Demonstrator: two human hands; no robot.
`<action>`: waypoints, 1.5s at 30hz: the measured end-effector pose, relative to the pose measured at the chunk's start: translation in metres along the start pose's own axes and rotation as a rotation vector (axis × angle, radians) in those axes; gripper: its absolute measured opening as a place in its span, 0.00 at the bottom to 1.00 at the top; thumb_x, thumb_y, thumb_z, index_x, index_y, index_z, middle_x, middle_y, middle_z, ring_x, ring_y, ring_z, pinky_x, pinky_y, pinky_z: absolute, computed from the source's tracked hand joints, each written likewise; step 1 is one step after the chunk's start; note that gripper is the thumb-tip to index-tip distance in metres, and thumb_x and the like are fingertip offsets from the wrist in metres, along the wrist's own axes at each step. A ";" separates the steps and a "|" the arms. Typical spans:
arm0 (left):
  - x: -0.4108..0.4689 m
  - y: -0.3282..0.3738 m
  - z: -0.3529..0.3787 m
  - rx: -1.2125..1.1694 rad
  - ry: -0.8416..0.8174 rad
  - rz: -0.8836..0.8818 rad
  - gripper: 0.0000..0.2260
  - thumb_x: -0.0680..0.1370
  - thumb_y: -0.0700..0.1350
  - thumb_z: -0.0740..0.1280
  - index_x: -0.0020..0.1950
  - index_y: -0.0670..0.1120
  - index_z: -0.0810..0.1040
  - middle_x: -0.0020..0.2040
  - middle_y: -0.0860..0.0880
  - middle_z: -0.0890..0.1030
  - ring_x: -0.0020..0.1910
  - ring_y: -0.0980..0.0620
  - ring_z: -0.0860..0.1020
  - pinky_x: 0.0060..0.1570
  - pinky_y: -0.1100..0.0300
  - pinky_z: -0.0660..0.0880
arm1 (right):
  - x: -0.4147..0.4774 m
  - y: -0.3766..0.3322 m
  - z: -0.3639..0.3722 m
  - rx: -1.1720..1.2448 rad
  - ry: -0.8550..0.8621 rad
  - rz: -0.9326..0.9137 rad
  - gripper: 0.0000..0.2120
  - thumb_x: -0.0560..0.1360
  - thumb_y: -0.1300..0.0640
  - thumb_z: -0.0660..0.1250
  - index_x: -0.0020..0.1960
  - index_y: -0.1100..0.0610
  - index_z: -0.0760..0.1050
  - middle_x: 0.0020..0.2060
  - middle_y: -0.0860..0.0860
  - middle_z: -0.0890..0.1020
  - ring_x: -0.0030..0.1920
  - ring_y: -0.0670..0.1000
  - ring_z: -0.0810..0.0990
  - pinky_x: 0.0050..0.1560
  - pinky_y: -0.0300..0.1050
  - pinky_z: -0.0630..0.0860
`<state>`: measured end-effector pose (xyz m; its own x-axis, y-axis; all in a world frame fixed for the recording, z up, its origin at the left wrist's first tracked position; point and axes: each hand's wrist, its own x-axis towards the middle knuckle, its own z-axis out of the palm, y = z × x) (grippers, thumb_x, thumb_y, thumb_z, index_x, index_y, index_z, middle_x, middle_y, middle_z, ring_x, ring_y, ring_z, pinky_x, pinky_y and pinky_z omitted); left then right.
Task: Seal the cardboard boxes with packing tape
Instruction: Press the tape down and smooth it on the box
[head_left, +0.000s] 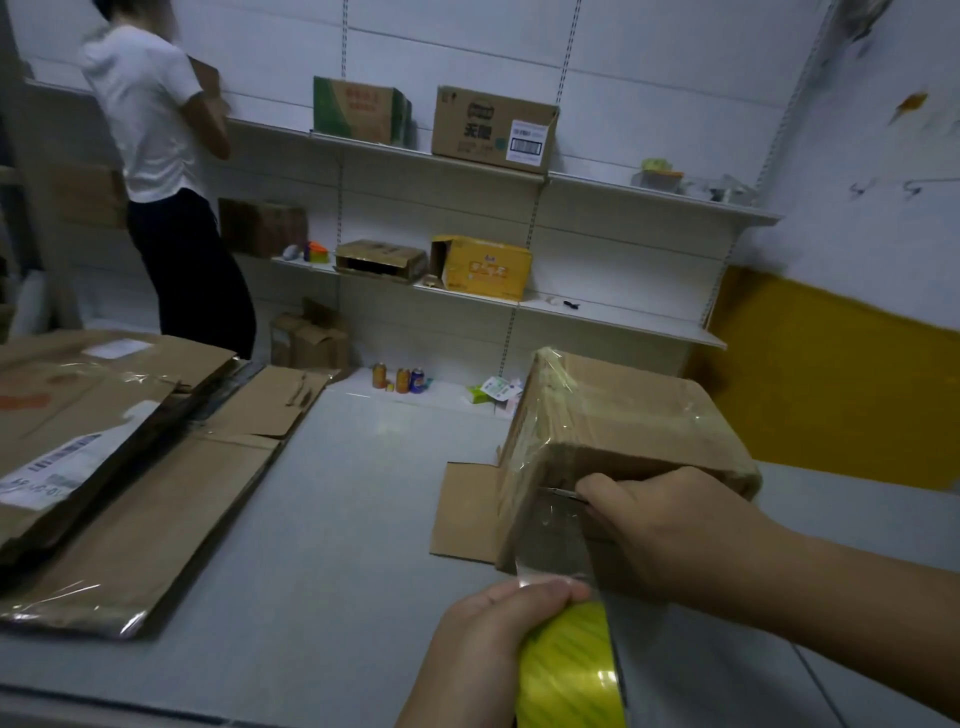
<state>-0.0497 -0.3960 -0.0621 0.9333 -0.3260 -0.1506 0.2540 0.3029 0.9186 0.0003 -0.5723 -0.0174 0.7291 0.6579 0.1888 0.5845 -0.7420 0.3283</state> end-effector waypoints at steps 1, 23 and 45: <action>0.006 -0.002 -0.003 0.013 -0.007 0.001 0.09 0.71 0.39 0.73 0.30 0.46 0.85 0.29 0.53 0.83 0.28 0.61 0.80 0.27 0.73 0.71 | -0.001 0.004 0.001 -0.041 -0.014 -0.003 0.23 0.61 0.52 0.79 0.48 0.51 0.68 0.27 0.46 0.77 0.21 0.44 0.73 0.24 0.27 0.46; 0.016 0.014 -0.023 -0.164 -0.050 -0.119 0.08 0.62 0.35 0.65 0.25 0.37 0.81 0.27 0.41 0.80 0.23 0.48 0.79 0.25 0.63 0.74 | 0.002 0.004 -0.002 -0.040 -0.248 0.051 0.17 0.79 0.58 0.56 0.67 0.54 0.63 0.48 0.53 0.80 0.43 0.52 0.78 0.30 0.37 0.62; 0.016 0.010 -0.026 0.168 -0.104 -0.055 0.05 0.55 0.44 0.75 0.30 0.49 0.85 0.36 0.52 0.84 0.43 0.54 0.82 0.55 0.59 0.73 | 0.012 -0.003 0.007 0.205 0.189 -0.012 0.09 0.78 0.50 0.53 0.45 0.49 0.71 0.28 0.44 0.76 0.23 0.40 0.68 0.22 0.26 0.53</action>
<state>-0.0260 -0.3746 -0.0650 0.8858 -0.4311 -0.1718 0.2498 0.1309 0.9594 0.0097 -0.5630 -0.0223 0.6537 0.6647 0.3619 0.6664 -0.7321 0.1409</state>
